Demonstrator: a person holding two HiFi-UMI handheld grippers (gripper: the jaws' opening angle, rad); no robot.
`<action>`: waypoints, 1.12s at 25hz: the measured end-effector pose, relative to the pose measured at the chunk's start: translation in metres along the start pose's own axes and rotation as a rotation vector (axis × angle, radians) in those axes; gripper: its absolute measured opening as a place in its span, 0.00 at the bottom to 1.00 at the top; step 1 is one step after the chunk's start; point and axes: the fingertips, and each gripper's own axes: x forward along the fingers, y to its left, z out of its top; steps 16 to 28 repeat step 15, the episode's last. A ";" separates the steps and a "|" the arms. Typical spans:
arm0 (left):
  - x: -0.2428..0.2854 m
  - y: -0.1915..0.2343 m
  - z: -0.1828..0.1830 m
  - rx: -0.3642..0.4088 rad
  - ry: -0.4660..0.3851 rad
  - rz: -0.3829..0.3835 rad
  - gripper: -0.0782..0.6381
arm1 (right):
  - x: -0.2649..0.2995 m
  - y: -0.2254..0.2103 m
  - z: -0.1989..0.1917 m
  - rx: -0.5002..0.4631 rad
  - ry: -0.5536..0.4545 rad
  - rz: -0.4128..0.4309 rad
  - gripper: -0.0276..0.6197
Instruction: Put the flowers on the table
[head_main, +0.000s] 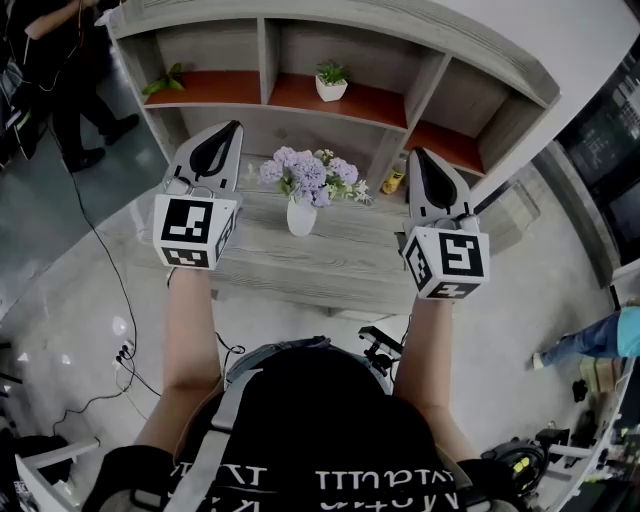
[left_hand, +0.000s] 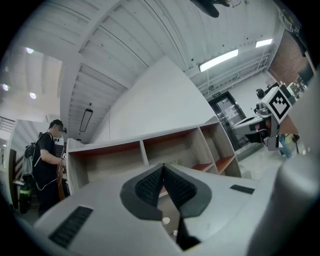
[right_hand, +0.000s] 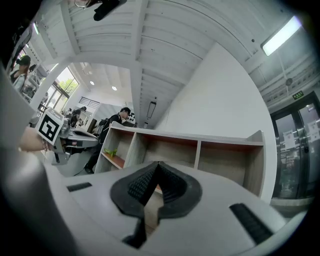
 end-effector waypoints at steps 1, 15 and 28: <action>0.000 0.000 0.000 -0.007 -0.002 0.001 0.13 | 0.000 0.000 0.000 -0.001 0.002 0.002 0.07; 0.000 -0.012 0.001 -0.101 -0.031 -0.080 0.13 | 0.001 0.000 -0.006 0.004 0.023 0.020 0.07; 0.000 -0.012 0.001 -0.101 -0.031 -0.080 0.13 | 0.001 0.000 -0.006 0.004 0.023 0.020 0.07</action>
